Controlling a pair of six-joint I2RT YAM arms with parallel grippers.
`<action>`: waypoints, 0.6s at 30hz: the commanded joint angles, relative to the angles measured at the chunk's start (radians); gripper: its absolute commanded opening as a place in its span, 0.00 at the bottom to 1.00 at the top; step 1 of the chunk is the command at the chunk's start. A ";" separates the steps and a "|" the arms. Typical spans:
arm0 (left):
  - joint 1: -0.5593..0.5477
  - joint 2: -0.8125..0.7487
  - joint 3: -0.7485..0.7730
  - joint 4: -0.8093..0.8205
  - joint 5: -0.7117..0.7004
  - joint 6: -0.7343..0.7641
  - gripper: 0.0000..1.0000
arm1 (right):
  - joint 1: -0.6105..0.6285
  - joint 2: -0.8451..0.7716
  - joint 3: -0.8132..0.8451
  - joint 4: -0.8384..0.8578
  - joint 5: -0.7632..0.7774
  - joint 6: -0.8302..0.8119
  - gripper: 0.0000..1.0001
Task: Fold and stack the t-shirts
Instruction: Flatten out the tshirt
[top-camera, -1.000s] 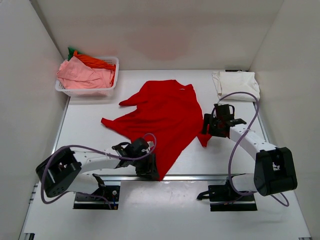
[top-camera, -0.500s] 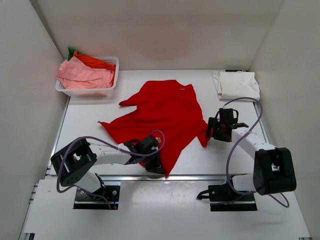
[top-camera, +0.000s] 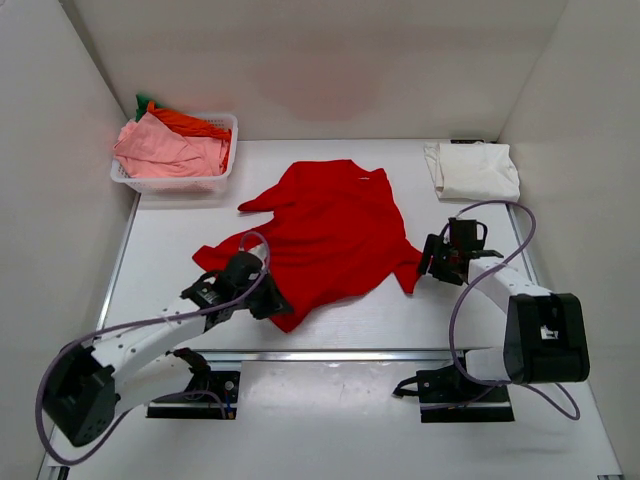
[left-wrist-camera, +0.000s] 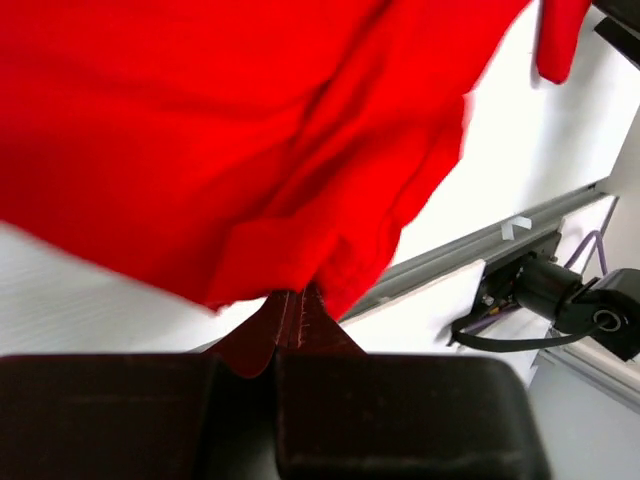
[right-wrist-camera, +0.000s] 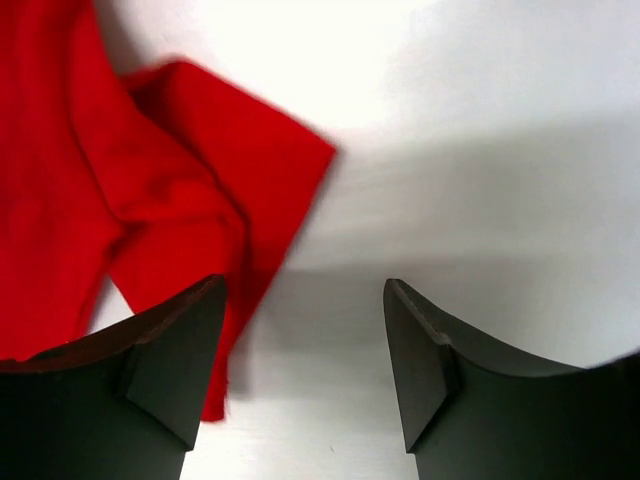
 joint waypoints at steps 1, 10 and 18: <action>0.071 -0.106 -0.072 -0.155 0.004 0.063 0.00 | -0.016 0.073 0.037 0.091 -0.048 0.015 0.62; 0.164 -0.275 -0.165 -0.213 0.048 0.058 0.00 | -0.016 0.181 0.103 0.120 -0.102 0.061 0.52; 0.207 -0.285 -0.156 -0.225 0.066 0.095 0.00 | -0.033 0.235 0.138 0.086 -0.158 0.040 0.28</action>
